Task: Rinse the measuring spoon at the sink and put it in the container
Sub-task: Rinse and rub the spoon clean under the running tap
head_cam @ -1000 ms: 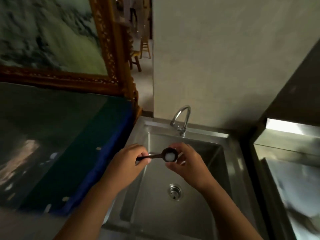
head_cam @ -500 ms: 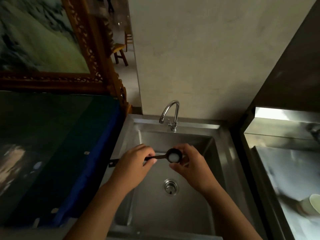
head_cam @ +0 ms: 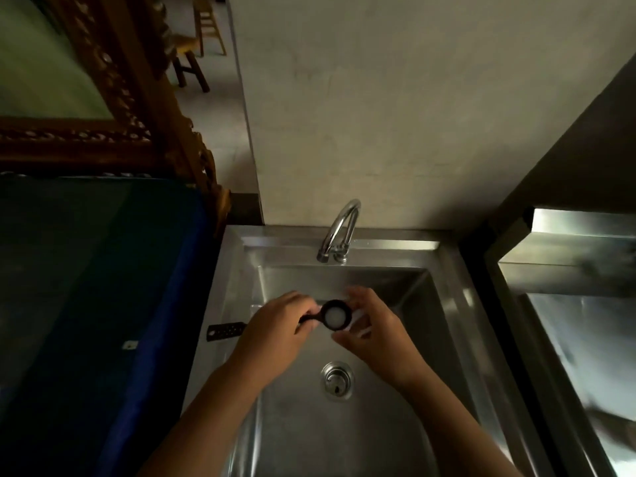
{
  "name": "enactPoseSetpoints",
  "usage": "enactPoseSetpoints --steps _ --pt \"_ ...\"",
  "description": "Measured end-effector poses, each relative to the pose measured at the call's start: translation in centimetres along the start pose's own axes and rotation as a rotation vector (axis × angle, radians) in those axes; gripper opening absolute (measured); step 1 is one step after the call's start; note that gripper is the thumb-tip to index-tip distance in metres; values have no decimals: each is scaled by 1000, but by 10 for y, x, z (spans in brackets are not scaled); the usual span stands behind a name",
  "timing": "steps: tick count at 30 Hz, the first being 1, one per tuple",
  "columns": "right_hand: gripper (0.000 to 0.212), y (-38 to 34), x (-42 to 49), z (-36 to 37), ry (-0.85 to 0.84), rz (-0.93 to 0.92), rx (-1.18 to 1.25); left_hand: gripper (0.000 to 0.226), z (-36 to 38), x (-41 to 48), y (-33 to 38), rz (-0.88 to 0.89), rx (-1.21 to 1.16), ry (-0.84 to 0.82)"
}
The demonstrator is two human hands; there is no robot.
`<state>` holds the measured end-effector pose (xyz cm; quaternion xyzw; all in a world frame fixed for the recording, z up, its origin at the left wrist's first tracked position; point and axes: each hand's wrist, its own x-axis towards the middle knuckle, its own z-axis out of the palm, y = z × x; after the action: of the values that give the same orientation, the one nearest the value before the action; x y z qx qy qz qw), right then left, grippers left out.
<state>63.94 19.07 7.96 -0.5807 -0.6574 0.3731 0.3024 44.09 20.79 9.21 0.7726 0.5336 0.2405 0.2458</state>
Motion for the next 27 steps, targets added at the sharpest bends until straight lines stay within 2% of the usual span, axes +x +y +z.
enactPoseSetpoints --steps 3,6,9,12,14,16,22,24,27 --pt "60 39 32 0 -35 118 39 11 21 21 -27 -36 -21 -49" --pt "42 80 71 -1 -11 276 29 10 40 35 -47 -57 -29 -69" --pt "27 117 120 -1 47 356 -16 10 59 55 -62 -100 -43 -75" --pt "42 136 165 4 123 404 43 12 80 72 -75 -125 -39 -55" --pt "53 136 192 13 194 399 116 13 83 80 -81 -133 -35 -47" --pt "53 141 215 24 221 374 151 13 91 89 -87 -146 -48 -34" --pt "29 155 252 48 190 317 341 15 104 103 -105 -128 -88 -35" --pt "17 159 256 54 200 305 339 13 106 104 -110 -139 -99 -30" --pt "13 163 259 60 223 330 353 12 108 105 -114 -140 -126 -7"
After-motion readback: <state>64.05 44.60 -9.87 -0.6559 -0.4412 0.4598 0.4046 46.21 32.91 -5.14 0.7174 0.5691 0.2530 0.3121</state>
